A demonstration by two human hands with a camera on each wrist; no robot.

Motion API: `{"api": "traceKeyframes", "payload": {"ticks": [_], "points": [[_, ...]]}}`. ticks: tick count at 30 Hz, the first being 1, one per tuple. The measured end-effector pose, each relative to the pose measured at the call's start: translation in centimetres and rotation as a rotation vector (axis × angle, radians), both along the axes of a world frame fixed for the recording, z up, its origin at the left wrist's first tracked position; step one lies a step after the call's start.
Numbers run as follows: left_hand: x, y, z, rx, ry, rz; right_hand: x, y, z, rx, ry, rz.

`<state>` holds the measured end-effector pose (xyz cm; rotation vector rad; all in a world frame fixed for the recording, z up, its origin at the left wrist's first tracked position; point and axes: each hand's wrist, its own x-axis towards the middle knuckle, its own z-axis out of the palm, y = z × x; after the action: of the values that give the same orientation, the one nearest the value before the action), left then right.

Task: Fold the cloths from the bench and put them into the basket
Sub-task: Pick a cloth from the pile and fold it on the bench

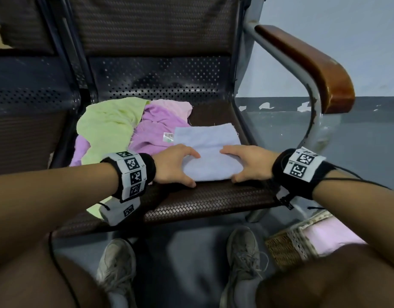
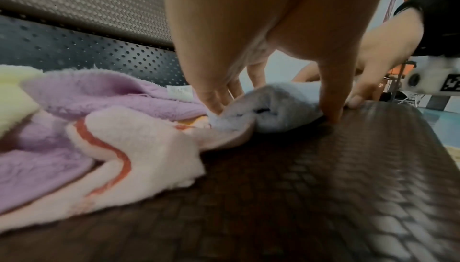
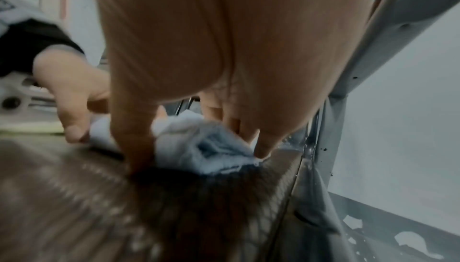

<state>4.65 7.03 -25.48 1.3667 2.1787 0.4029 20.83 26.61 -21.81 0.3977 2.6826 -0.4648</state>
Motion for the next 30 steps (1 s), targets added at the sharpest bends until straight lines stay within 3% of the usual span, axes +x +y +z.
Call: {"api": "traceKeyframes", "payload": {"ticks": [3, 9, 13, 16, 18, 20, 24, 27, 30], "points": [[0.3, -0.1, -0.4, 0.052, 0.01, 0.011, 0.0, -0.4, -0.1, 0.096, 0.133, 0.023], [-0.3, -0.6, 0.7, 0.171, 0.041, 0.185, 0.6, 0.2, 1.2, -0.031, 0.348, -0.175], [-0.7, -0.4, 1.8, 0.296, -0.227, 0.369, 1.4, 0.9, 1.5, -0.324, 0.416, -0.398], [-1.1, -0.3, 1.1, 0.328, -0.365, 0.46, 1.9, 0.8, 1.4, -0.418, 0.282, -0.407], [-1.3, -0.1, 0.4, 0.307, -0.34, 0.487, 1.9, 0.6, 0.8, -0.51, 0.223, -0.442], [-1.5, 0.4, -0.2, 0.239, -0.225, 0.497, 1.7, 0.6, 0.4, -0.598, 0.272, -0.531], [-1.5, 1.0, -0.7, 0.2, -0.006, 0.553, 1.0, 1.2, -0.3, -0.45, 0.287, -0.518], [-0.6, 1.3, -0.1, 0.367, 0.091, 0.331, 0.3, 1.4, -1.1, -0.17, 0.274, -0.43], [0.6, 1.3, 0.2, 0.231, 0.054, 0.022, -0.6, 1.5, -1.3, -0.051, 0.337, -0.446]]}}
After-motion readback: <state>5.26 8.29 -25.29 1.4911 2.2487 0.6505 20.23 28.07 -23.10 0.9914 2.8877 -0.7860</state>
